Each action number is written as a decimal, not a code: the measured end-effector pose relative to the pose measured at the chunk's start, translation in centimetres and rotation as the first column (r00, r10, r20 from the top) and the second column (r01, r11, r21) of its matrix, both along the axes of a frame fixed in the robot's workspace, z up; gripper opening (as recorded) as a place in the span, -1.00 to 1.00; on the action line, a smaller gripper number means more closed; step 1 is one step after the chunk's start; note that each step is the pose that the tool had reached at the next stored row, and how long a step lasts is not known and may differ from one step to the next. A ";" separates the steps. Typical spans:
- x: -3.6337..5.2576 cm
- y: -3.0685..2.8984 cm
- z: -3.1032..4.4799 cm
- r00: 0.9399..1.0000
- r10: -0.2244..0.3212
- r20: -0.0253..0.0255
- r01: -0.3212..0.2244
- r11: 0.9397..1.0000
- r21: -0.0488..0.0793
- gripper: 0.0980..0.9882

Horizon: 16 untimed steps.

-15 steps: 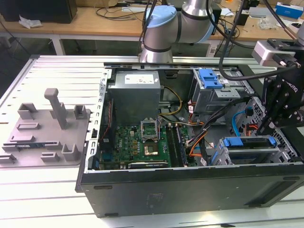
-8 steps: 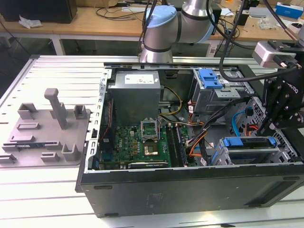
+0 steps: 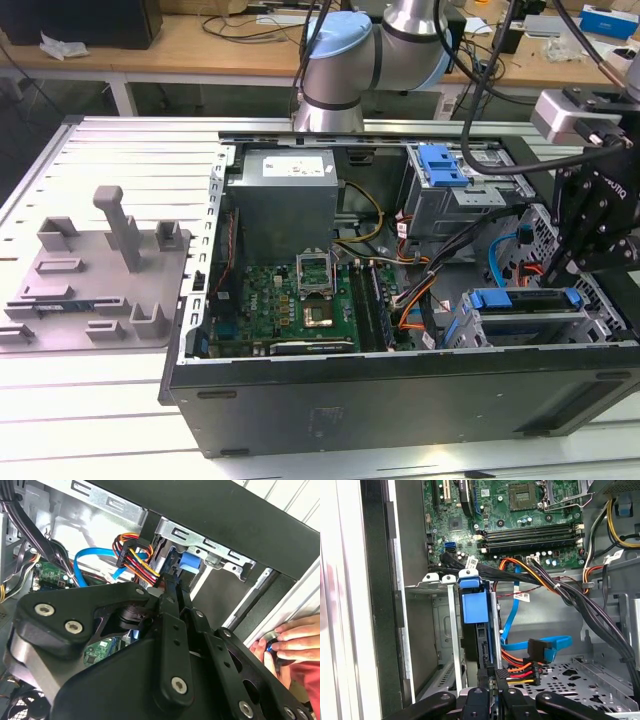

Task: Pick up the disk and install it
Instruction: 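Insert the first disk wire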

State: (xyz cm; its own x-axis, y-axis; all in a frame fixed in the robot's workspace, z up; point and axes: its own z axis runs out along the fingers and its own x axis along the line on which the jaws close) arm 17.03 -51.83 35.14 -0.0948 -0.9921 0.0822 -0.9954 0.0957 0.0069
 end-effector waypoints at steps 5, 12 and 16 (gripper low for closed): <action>0.00 -0.09 -0.08 1.000 0.000 0.000 0.000 1.000 0.000 -0.85; 0.00 -0.15 -0.20 1.000 0.000 0.000 0.000 1.000 0.000 -0.85; 0.00 -0.15 -0.32 1.000 0.000 0.000 0.000 1.000 0.000 -0.85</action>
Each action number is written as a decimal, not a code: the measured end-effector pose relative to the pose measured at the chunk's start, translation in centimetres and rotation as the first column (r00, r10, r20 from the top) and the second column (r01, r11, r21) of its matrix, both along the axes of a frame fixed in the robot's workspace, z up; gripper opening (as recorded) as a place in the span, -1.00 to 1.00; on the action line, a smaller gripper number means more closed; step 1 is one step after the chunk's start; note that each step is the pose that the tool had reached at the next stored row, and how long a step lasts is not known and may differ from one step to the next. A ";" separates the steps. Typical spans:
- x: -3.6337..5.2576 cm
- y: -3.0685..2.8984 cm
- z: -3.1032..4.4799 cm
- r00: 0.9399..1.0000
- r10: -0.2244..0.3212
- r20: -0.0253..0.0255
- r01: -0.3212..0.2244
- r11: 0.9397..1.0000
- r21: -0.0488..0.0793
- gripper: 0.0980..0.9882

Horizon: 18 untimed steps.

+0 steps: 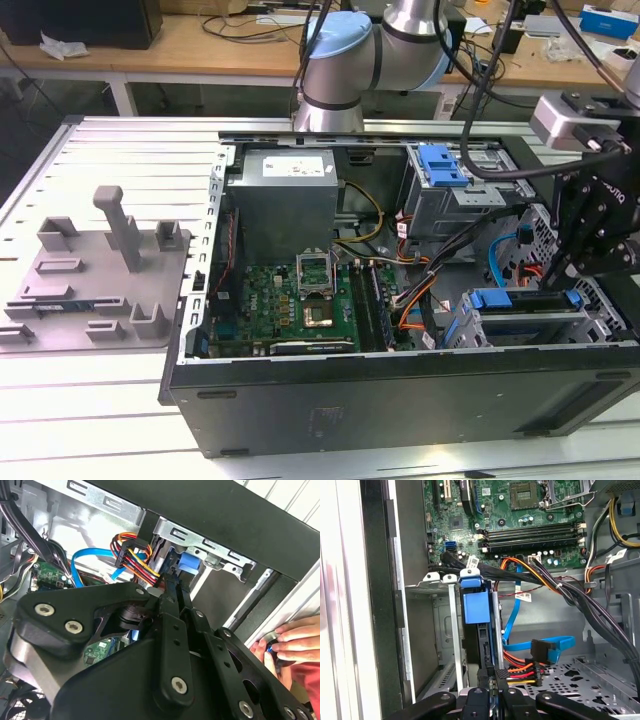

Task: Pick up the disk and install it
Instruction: 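Insert the first disk wire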

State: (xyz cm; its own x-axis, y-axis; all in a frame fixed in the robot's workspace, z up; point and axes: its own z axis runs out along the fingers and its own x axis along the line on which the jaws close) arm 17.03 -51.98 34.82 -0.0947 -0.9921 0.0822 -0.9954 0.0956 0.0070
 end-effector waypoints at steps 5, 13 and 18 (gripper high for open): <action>0.00 0.00 -0.23 1.000 0.000 0.000 0.000 1.000 0.000 -0.85; 0.00 0.00 -0.51 1.000 0.000 0.000 0.000 1.000 0.000 -0.85; 0.00 0.00 -0.64 1.000 0.000 0.000 0.000 1.000 0.000 -0.85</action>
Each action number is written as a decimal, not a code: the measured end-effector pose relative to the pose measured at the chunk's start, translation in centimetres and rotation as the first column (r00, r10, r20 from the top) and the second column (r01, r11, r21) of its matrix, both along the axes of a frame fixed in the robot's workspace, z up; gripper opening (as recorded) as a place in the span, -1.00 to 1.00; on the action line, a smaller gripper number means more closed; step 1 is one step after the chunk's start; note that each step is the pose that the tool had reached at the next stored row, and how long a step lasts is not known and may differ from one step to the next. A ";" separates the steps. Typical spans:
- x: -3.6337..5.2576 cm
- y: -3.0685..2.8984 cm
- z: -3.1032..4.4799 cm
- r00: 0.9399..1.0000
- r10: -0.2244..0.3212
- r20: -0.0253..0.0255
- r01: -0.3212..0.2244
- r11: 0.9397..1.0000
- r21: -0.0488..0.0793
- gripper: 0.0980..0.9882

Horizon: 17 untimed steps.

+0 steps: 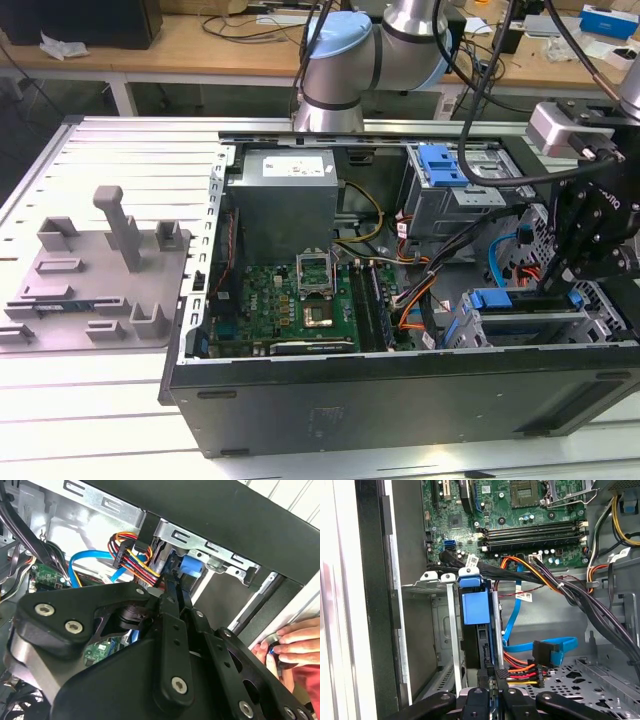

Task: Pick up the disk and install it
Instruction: 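Insert the first disk wire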

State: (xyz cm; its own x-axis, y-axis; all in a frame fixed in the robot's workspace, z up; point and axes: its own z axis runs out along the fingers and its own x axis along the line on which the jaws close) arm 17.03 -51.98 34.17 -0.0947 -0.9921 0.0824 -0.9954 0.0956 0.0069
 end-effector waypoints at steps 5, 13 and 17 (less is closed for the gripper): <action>0.00 0.00 -0.21 1.000 0.000 0.000 0.000 1.000 0.000 -0.85; 0.00 0.00 -0.46 1.000 0.000 0.000 0.000 1.000 0.001 -0.83; -0.02 0.10 1.22 1.000 0.000 0.000 0.000 1.000 0.000 -0.27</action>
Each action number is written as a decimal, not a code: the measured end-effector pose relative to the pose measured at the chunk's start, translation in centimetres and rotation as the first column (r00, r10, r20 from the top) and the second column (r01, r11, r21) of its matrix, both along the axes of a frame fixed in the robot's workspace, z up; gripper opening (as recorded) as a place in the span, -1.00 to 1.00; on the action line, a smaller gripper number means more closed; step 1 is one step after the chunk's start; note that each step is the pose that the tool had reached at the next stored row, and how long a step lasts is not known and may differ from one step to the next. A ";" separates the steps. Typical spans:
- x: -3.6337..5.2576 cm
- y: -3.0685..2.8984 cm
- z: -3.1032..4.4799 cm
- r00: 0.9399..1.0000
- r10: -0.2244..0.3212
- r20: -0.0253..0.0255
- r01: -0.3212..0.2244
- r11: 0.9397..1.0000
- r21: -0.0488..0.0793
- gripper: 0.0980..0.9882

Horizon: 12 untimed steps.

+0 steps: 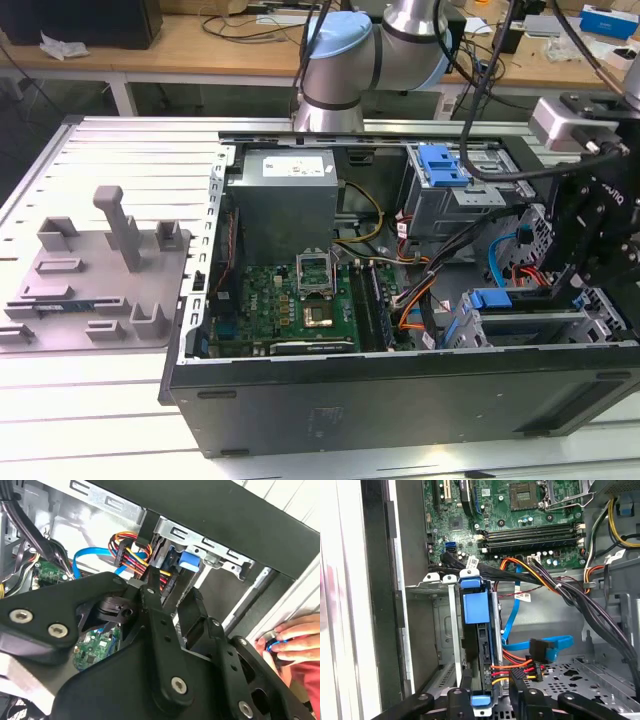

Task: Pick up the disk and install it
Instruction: 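Insert the first disk wire, then insert the second disk wire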

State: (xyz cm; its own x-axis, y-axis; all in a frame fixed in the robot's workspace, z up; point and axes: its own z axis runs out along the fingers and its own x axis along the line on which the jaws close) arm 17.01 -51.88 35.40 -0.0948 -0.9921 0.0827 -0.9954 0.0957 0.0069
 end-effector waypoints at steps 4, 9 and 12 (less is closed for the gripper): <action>0.00 0.15 0.75 1.000 0.000 0.000 0.000 1.000 -0.008 -0.27; 0.00 0.17 0.76 1.000 0.000 0.000 0.000 1.000 -0.010 -0.27; 0.00 0.17 0.76 1.000 0.000 0.000 0.000 1.000 -0.011 -0.27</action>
